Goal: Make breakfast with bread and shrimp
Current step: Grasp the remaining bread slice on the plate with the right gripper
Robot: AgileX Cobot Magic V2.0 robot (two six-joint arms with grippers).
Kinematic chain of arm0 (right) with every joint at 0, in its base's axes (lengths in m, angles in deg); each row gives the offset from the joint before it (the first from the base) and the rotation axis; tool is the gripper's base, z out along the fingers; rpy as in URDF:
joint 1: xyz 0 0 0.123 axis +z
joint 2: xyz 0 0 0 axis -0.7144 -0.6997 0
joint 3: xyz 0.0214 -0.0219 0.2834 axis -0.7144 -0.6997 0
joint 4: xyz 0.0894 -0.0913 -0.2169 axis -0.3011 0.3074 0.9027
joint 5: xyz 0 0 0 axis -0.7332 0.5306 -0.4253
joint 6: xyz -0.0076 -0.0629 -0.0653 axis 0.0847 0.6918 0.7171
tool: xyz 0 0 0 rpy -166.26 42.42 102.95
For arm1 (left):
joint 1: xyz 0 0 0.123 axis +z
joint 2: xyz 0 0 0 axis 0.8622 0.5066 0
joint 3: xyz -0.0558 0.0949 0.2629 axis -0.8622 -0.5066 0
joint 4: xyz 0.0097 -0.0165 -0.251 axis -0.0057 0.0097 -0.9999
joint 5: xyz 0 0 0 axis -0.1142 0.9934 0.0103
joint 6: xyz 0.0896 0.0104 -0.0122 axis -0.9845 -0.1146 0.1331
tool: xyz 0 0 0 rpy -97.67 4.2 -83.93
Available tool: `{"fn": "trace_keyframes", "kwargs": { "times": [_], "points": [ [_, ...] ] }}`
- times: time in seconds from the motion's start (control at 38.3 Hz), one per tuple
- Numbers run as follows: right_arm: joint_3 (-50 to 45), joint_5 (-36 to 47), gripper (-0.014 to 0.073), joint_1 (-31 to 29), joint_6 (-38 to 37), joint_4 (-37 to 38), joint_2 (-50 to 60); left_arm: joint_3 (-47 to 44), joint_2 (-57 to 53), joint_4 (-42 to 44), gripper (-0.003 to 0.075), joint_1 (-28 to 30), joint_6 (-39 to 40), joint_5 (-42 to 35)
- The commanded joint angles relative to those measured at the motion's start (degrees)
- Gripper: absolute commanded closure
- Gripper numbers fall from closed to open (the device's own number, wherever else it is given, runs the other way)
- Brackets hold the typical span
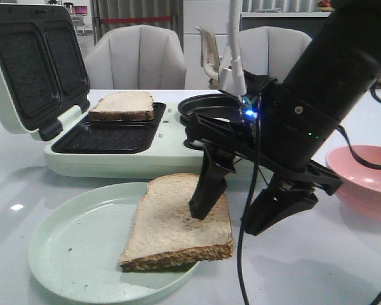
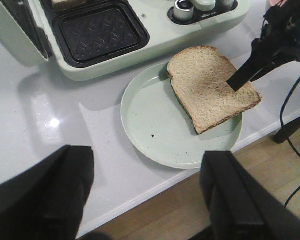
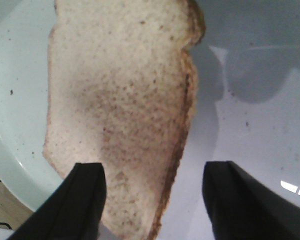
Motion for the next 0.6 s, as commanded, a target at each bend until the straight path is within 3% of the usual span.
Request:
{"fn": "trace_keyframes", "kwargs": {
  "times": [0.0,0.1,0.34,0.57],
  "points": [
    [3.26,-0.5,0.0067,-0.02,0.93,-1.3,0.02,1.63,-0.09,0.73,0.0213,-0.37,0.01,-4.1],
    [4.29,-0.91,0.0101,-0.02,0.98,-1.3,-1.61,1.63,-0.09,0.73,0.0213,-0.37,0.01,-4.1],
    [4.29,-1.08,0.0401,-0.02,2.16,-1.1,-0.4,1.63,-0.09,1.83,0.0213,-0.37,0.01,-4.1],
    [4.29,-2.4,0.0511,-0.02,2.21,0.21,6.45,1.63,-0.09,2.34,0.0213,-0.37,0.01,-4.1]
  ]
}}
